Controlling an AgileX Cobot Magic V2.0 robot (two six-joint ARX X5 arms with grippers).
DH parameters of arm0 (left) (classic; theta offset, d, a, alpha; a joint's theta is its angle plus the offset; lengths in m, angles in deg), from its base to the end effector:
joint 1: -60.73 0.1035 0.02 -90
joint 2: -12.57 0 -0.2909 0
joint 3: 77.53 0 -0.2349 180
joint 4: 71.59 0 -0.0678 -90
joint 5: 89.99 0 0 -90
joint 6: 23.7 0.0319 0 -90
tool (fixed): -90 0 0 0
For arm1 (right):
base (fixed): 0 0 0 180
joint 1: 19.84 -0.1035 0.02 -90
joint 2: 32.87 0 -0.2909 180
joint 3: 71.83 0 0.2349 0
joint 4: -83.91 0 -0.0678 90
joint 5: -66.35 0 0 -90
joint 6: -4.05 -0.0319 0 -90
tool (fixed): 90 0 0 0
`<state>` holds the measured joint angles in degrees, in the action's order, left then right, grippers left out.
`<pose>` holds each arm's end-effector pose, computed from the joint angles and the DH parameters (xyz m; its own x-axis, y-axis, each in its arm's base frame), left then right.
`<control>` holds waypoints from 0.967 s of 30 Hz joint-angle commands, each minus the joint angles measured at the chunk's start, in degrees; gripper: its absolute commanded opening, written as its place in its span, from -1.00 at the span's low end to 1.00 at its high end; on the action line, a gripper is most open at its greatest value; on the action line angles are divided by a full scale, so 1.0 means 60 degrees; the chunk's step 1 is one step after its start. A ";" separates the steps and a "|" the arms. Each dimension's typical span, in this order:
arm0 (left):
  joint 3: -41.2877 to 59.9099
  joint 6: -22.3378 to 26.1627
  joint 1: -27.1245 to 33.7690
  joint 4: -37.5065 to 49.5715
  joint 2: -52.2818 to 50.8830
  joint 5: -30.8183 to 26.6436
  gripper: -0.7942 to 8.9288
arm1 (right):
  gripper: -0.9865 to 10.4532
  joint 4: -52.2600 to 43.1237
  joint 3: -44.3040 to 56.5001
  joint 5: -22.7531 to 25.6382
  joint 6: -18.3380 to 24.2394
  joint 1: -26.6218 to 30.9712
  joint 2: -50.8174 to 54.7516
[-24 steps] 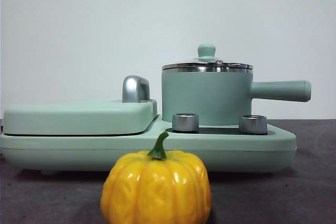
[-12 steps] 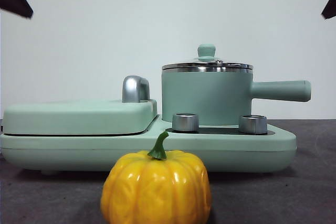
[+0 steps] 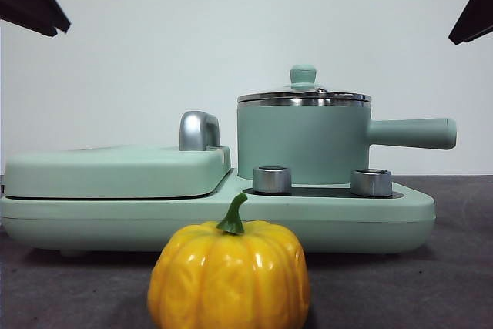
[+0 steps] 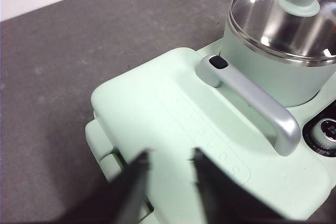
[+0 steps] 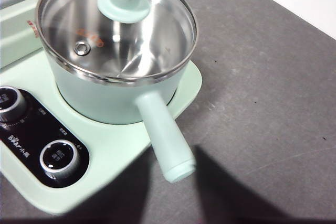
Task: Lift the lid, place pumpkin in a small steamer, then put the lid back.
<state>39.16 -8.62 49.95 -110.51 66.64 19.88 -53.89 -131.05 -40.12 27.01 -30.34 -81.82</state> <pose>0.1612 -0.0417 0.3283 0.7391 -0.4867 -0.4657 0.5765 0.8146 0.0635 0.1395 0.0351 0.3127 0.7486 0.4271 -0.5072 -0.5816 0.7902 -0.1930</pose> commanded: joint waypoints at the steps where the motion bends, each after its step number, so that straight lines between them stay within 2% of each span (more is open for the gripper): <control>1: -0.0175 0.0160 -0.0029 0.0259 0.0066 0.0062 -0.27 | -0.35 -0.0062 -0.0179 0.0000 0.0106 -0.0040 -0.0066; 8: -0.0175 0.0157 -0.0328 0.1355 0.0270 0.0171 -0.26 | -0.35 -0.0066 -0.0179 -0.0007 -0.0080 -0.0044 -0.0066; 17: -0.0175 0.0113 -0.1912 0.3333 0.1366 0.0277 -0.26 | -0.35 -0.0204 -0.0179 -0.0007 -0.0080 -0.0051 -0.0066; 23: -0.0219 -0.0954 -0.2794 0.5045 0.2590 0.0273 -0.26 | -0.35 -0.0240 -0.0179 -0.0007 -0.0430 -0.0051 -0.0066; 29: -0.0637 -0.0958 -0.3468 0.5763 0.3832 0.0138 -0.26 | -0.35 -0.0266 -0.0179 -0.0007 -0.0579 -0.0051 -0.0066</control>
<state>36.93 -13.81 29.69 -77.00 88.65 20.93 -54.92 -131.05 -40.10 24.58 -30.34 -81.82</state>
